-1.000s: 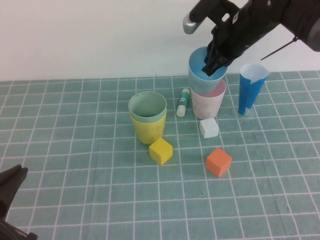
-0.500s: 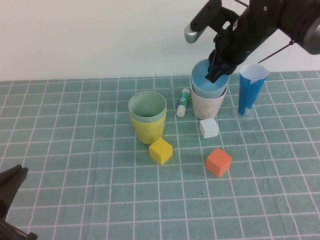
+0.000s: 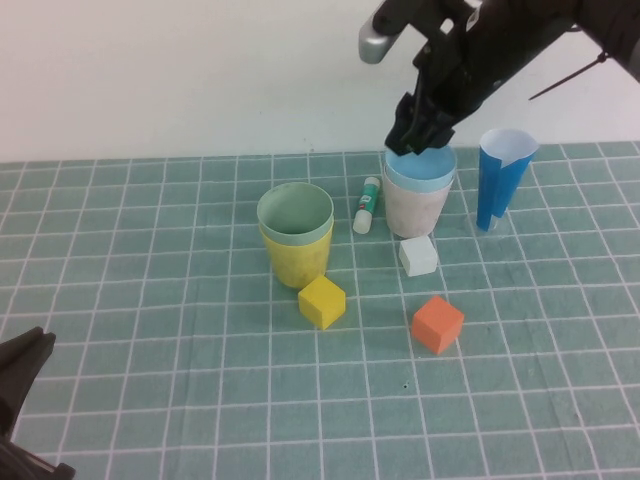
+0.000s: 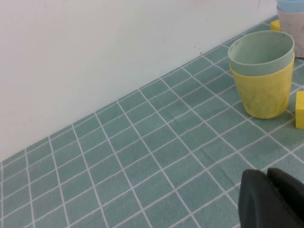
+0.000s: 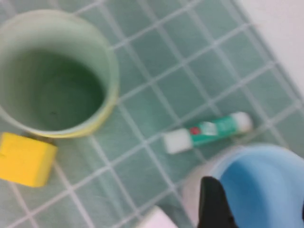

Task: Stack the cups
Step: Pick up the pink cup

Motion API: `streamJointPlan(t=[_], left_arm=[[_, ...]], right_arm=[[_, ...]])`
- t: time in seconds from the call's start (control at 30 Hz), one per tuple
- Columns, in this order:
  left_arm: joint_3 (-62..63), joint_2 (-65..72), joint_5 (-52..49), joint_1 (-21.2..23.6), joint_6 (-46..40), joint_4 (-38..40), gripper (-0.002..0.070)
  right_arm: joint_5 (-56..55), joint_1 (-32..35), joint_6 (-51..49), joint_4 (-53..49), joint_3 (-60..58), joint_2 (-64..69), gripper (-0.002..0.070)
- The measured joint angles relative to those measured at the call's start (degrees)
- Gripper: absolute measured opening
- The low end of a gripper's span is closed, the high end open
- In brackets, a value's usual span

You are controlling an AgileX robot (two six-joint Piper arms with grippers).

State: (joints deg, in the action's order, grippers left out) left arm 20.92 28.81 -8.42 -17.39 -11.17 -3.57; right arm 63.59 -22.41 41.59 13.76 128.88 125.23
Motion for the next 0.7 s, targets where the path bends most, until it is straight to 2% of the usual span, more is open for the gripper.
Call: streamJointPlan(t=[0.43,0.5,0.67,0.7], left_arm=[[0.0,0.0,0.0,0.0,0.0,0.1,0.0],[0.0,0.0,0.0,0.0,0.0,0.1,0.0],[0.0,0.0,0.0,0.0,0.3,0.1,0.0],[0.0,0.0,0.0,0.0,0.5,0.1,0.0]], right_arm=[[0.0,0.0,1.2,2.1,-0.2,7.2,0.0369],[-0.3,0.0,1.2,2.2,-0.2,8.5,0.0341],[-0.8,0.0,1.2,2.1,-0.2,9.8,0.0117],[-1.1,0.0,1.2,2.3,-0.2,9.8,0.0113]])
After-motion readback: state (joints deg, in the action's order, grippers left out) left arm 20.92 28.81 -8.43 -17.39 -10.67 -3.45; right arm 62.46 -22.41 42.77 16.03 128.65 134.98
